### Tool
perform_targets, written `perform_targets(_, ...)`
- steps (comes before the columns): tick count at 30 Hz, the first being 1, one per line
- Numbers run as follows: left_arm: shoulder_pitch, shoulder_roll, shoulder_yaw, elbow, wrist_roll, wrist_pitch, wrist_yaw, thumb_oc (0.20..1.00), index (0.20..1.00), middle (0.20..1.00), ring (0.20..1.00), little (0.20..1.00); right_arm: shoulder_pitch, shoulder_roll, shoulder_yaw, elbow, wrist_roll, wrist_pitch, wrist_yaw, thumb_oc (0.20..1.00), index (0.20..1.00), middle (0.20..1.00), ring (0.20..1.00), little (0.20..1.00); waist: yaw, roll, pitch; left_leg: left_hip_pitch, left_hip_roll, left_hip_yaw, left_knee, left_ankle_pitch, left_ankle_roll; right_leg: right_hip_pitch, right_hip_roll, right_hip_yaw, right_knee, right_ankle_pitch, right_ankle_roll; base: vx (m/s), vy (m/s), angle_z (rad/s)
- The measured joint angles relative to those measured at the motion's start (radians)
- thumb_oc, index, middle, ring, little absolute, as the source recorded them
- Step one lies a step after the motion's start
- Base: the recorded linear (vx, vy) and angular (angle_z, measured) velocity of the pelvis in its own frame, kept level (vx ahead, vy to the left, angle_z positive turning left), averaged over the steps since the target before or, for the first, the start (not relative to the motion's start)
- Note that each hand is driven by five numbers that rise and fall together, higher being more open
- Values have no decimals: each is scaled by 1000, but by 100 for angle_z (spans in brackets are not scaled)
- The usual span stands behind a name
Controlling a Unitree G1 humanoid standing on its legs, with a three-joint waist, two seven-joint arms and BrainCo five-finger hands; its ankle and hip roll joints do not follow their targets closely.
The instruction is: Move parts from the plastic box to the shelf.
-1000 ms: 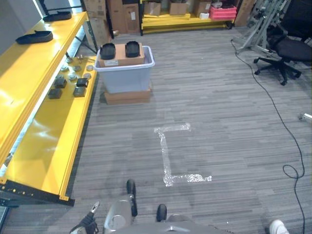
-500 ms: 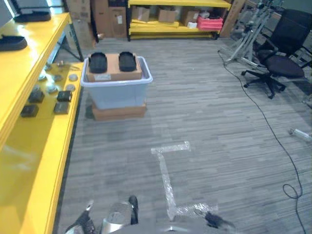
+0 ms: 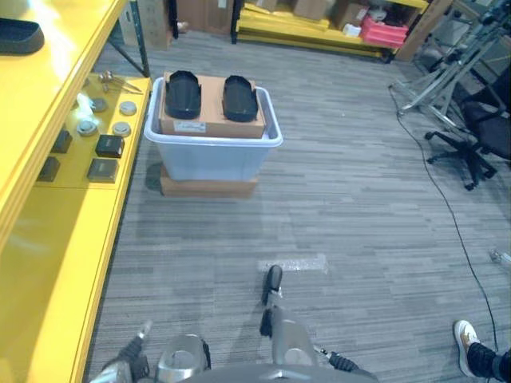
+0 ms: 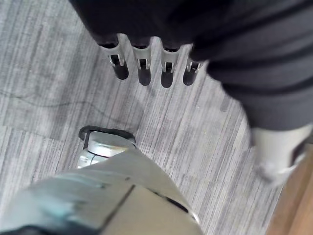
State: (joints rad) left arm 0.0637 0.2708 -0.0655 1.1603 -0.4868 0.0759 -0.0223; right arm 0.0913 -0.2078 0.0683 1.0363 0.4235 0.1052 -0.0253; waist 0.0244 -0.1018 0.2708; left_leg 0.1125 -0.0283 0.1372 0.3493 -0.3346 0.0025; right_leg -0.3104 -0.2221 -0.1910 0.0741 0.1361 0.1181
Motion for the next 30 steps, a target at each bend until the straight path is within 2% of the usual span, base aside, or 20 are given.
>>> perform_targets(2, -4, -9, -10, 0, 0, -2, -3, 1000, 1000, 1000, 1000, 1000, -20, -10, 6, 22, -1, 0, 0, 1000, 1000, 1000, 1000, 1000, -1, 18, -12, 59, 11, -5, -55, 12, -26, 46, 43, -14, 10, 6, -9, 608, -294, 25)
perform_targets(3, -10, -11, -9, 5, -2, -9, -4, 1000, 1000, 1000, 1000, 1000, -34, -15, 6, 34, -1, 0, 0, 1000, 1000, 1000, 1000, 1000, -10, 10, -17, 91, 14, -19, -57, 18, -63, 118, 74, 16, -19, 50, -66, 541, -249, 47)
perform_targets(5, -31, -50, -6, 10, -4, -17, -14, 1000, 1000, 1000, 1000, 1000, -68, -51, 9, 62, -23, 8, -1, 1000, 1000, 1000, 1000, 1000, -15, 65, -44, 150, 58, -25, -59, 57, -120, 139, 108, 18, 64, 53, -104, 508, -302, 30)
perform_targets(7, -31, -74, 6, 25, -4, -28, -16, 1000, 1000, 1000, 1000, 1000, -85, -74, 16, 72, -34, 8, -1, 1000, 1000, 1000, 1000, 1000, 0, 79, -77, 129, 88, -27, 38, 126, -121, 170, 138, 10, 91, -6, -123, 360, -303, -16)
perform_targets(8, -32, -78, 20, 36, -4, -33, -15, 1000, 1000, 1000, 1000, 1000, -94, -80, 19, 78, -34, 8, -1, 1000, 1000, 1000, 1000, 1000, 6, 69, -90, 87, 103, -29, 142, 165, -107, 185, 146, 15, 79, -23, -134, 364, -315, -43)
perform_targets(9, -19, -75, 46, 43, -7, -39, -13, 1000, 1000, 1000, 1000, 1000, -90, -82, 44, 78, -36, 8, -6, 1000, 1000, 1000, 1000, 1000, 31, 32, -124, -79, 119, -73, 429, 455, -116, 244, 180, 22, 50, -70, -182, 422, -309, -22)
perform_targets(10, -16, -69, 57, 47, -14, -40, -13, 1000, 1000, 1000, 1000, 1000, -84, -80, 44, 79, -35, 10, -6, 1000, 1000, 1000, 1000, 1000, 30, 27, -134, -158, 120, -97, 542, 588, -85, 273, 186, 24, 16, -77, -197, 309, -167, 1)
perform_targets(11, -19, -66, 60, 34, -24, -38, -11, 1000, 1000, 1000, 1000, 1000, -80, -85, 38, 83, -35, 12, -10, 1000, 1000, 1000, 1000, 1000, 31, 30, -129, -270, 108, -115, 679, 529, -72, 291, 199, 22, -7, -83, -210, 202, -4, 10)
perform_targets(12, -25, -63, 60, 25, -37, -40, -8, 1000, 1000, 1000, 1000, 1000, -84, -85, 23, 116, -36, 16, -11, 1000, 1000, 1000, 1000, 1000, 52, 8, -110, -338, 75, -85, 676, 394, -53, 304, 190, 33, -22, -83, -212, 231, 27, -27)
perform_targets(14, -11, -53, 64, 33, -61, -27, -2, 1000, 1000, 1000, 1000, 1000, -100, -89, 18, 139, -39, 29, -16, 1000, 1000, 1000, 1000, 1000, 62, 5, -88, -394, 50, 4, 443, 303, -28, 365, 204, 40, -76, -89, -205, 264, 58, -41)
perform_targets(15, -6, -53, 64, 35, -62, -25, 2, 1000, 1000, 1000, 1000, 1000, -100, -90, 12, 140, -39, 28, -19, 1000, 1000, 1000, 1000, 1000, 58, 2, -85, -396, 46, 21, 359, 299, -29, 382, 209, 38, -93, -94, -207, 271, 108, -10)
perform_targets(16, -4, -52, 64, 37, -93, -17, 7, 1000, 1000, 1000, 1000, 1000, -92, -91, 6, 150, -47, 29, -21, 1000, 1000, 1000, 1000, 1000, 58, 18, -80, -400, 31, 65, 99, 329, -48, 432, 223, 16, -136, -87, -207, 382, 175, 2)
perform_targets(18, -20, -53, 63, 37, -112, -17, 11, 1000, 1000, 1000, 1000, 1000, -86, -94, 7, 165, -65, 29, -22, 1000, 1000, 1000, 1000, 1000, 57, 41, -67, -415, 27, 60, -96, 382, -63, 471, 241, 18, -161, -101, -187, 391, 186, -1)
perform_targets(20, -22, -58, 70, 39, -140, -17, 15, 1000, 1000, 1000, 1000, 1000, -83, -103, 9, 166, -68, 28, -29, 1000, 1000, 1000, 1000, 1000, 57, 72, -62, -387, 49, 49, -379, 442, -82, 484, 269, 32, -155, -119, -157, 286, 138, -15)
perform_targets(22, -27, -58, 102, 40, -140, -17, 16, 1000, 1000, 1000, 1000, 1000, -74, -107, 26, 157, -68, 25, -29, 1000, 1000, 1000, 1000, 1000, 62, 98, -48, -411, 78, 17, -380, 478, -89, 520, 277, 52, -154, -132, -168, 275, 178, -29)
perform_targets(24, -27, -56, 141, 42, -140, -20, 15, 1000, 1000, 1000, 1000, 1000, -55, -113, 48, 121, -67, 8, -28, 1000, 1000, 1000, 1000, 1000, 65, 106, -47, -411, 95, 5, -324, 477, -85, 546, 263, 69, -149, -165, -171, 259, 165, -35)
perform_targets(27, -34, -56, 149, 60, -139, -42, 19, 1000, 1000, 1000, 1000, 1000, -53, -116, 47, 91, -58, 6, -30, 1000, 1000, 1000, 1000, 1000, 61, 80, -49, -332, 95, 58, -216, 444, -80, 567, 196, 80, -65, -275, -116, 356, 174, -20)
perform_targets(28, -29, -55, 147, 59, -138, -44, 18, 1000, 1000, 1000, 1000, 1000, -38, -118, 46, 96, -55, 4, -31, 1000, 1000, 1000, 1000, 1000, 59, 98, -57, -268, 111, 60, -245, 425, -54, 583, 195, 78, -39, -310, -86, 246, 145, 16)
perform_targets(29, -44, -45, 144, 61, -138, -47, 21, 1000, 1000, 1000, 1000, 1000, -39, -102, 46, 102, -55, 0, -31, 1000, 1000, 1000, 1000, 1000, 56, 69, -43, -247, 86, 88, -254, 460, 41, 591, 169, 52, 9, -342, -64, 255, 180, 6)
perform_targets(30, -56, -31, 144, 46, -136, -48, 22, 1000, 1000, 1000, 1000, 1000, -49, -78, 44, 103, -55, -4, -32, 1000, 1000, 1000, 1000, 1000, 80, 44, -39, -223, 63, 101, -260, 441, 39, 585, 137, 24, 50, -351, -61, 153, 156, -14)
